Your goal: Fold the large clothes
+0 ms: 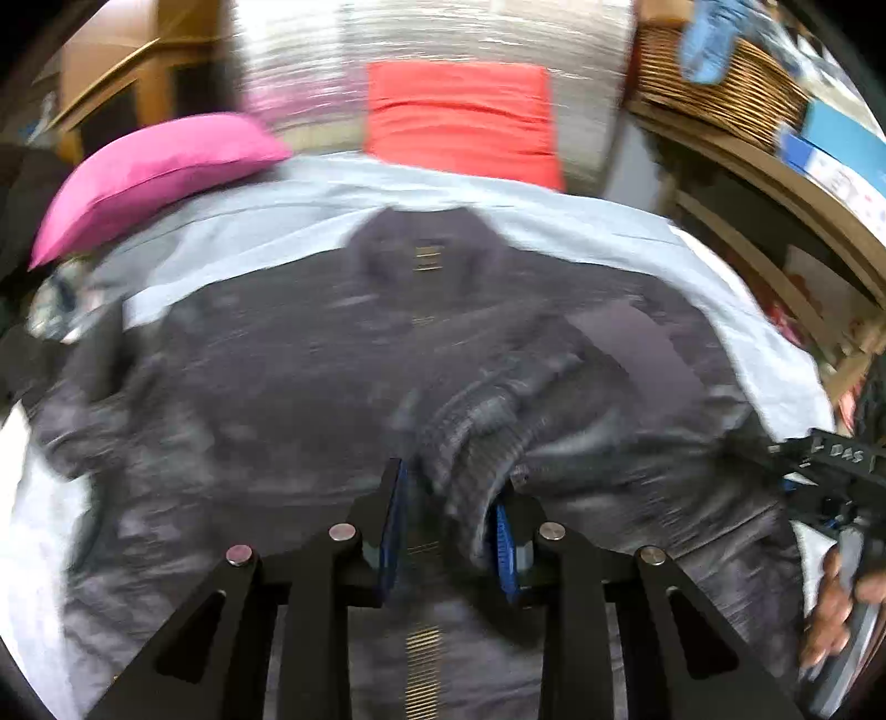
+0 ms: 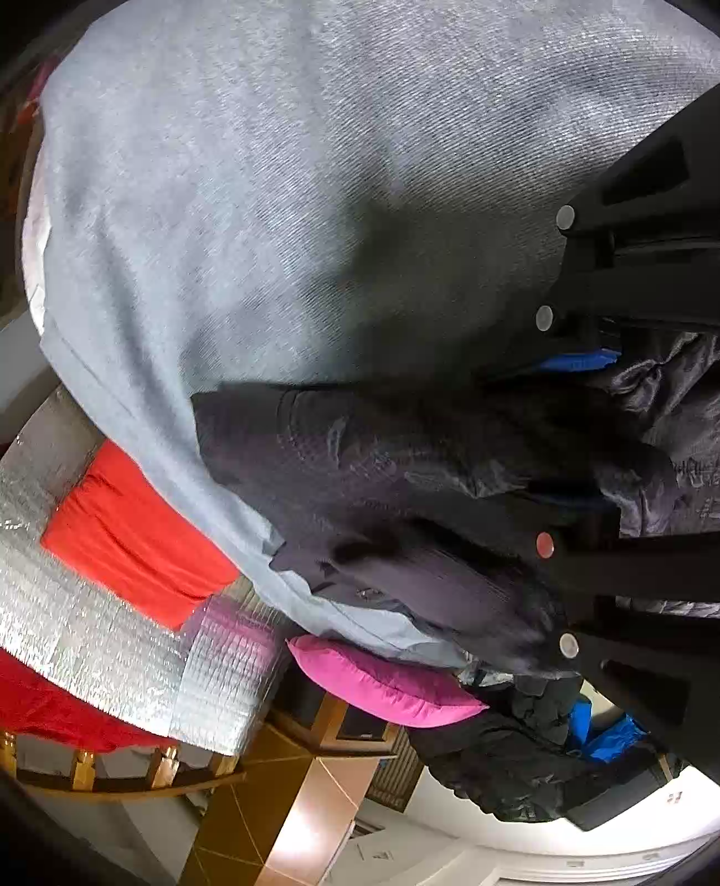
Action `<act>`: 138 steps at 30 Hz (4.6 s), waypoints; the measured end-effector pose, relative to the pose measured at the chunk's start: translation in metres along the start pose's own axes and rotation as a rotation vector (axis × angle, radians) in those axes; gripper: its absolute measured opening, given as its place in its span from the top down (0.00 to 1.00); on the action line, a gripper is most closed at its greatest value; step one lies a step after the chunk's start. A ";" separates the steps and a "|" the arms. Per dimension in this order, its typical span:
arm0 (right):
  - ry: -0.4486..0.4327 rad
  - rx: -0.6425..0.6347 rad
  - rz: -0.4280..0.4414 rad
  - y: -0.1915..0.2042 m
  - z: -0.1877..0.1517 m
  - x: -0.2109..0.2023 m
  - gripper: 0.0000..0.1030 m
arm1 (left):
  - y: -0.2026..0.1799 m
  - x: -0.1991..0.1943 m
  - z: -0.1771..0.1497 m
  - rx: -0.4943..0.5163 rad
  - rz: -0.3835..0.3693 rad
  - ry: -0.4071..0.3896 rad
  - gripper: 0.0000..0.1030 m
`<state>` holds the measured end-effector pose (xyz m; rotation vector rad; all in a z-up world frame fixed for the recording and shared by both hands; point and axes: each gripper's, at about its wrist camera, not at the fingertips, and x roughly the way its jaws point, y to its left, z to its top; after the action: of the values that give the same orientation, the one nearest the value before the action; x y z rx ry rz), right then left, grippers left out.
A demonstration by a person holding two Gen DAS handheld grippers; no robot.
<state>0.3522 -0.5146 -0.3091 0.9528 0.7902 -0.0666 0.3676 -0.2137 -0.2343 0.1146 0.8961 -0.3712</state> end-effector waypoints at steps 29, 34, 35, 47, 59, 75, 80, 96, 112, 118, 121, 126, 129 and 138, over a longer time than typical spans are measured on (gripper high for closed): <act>0.038 0.016 0.014 -0.007 -0.002 0.005 0.66 | -0.039 -0.006 0.030 0.069 0.200 0.094 0.13; 0.039 0.016 0.015 -0.006 -0.002 0.007 0.66 | -0.058 0.043 0.032 0.214 0.394 0.141 0.15; 0.039 0.014 0.016 -0.006 -0.002 0.007 0.66 | -0.051 0.046 0.034 0.199 0.367 0.150 0.26; 0.035 0.005 0.006 -0.003 -0.003 0.007 0.66 | 0.093 -0.034 0.021 -0.050 0.088 0.092 0.42; 0.017 0.019 0.035 0.003 -0.003 0.009 0.28 | 0.194 -0.021 -0.053 -0.475 -0.168 0.138 0.19; -0.089 -0.166 -0.109 0.024 -0.004 0.006 0.61 | 0.137 -0.030 0.041 -0.095 0.031 -0.069 0.84; -0.037 -0.152 -0.118 0.019 -0.006 0.014 0.61 | 0.148 -0.007 0.029 -0.051 0.144 -0.018 0.84; -0.265 -0.063 -0.026 0.015 -0.012 -0.061 0.37 | 0.332 -0.078 -0.035 -0.481 0.129 -0.070 0.25; 0.056 -0.373 0.097 0.096 -0.078 0.048 0.53 | 0.439 0.010 -0.007 -0.801 0.085 -0.051 0.24; 0.041 -0.429 0.076 0.097 -0.081 0.051 0.53 | 0.433 0.061 0.002 -0.808 0.078 0.048 0.25; 0.046 -0.462 0.054 0.104 -0.085 0.058 0.53 | 0.438 0.065 0.008 -0.854 0.037 -0.018 0.32; 0.062 -0.485 0.003 0.103 -0.086 0.067 0.58 | 0.433 0.067 0.018 -0.870 0.023 -0.049 0.90; 0.071 -0.460 0.017 0.101 -0.082 0.067 0.60 | 0.401 0.041 0.042 -0.723 0.016 -0.142 0.92; 0.022 -0.344 0.070 0.090 -0.067 0.042 0.58 | 0.219 -0.036 0.083 -0.174 -0.026 -0.265 0.92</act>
<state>0.3786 -0.3989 -0.2935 0.6543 0.7589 0.1373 0.4879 -0.0211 -0.1673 -0.1048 0.6643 -0.3223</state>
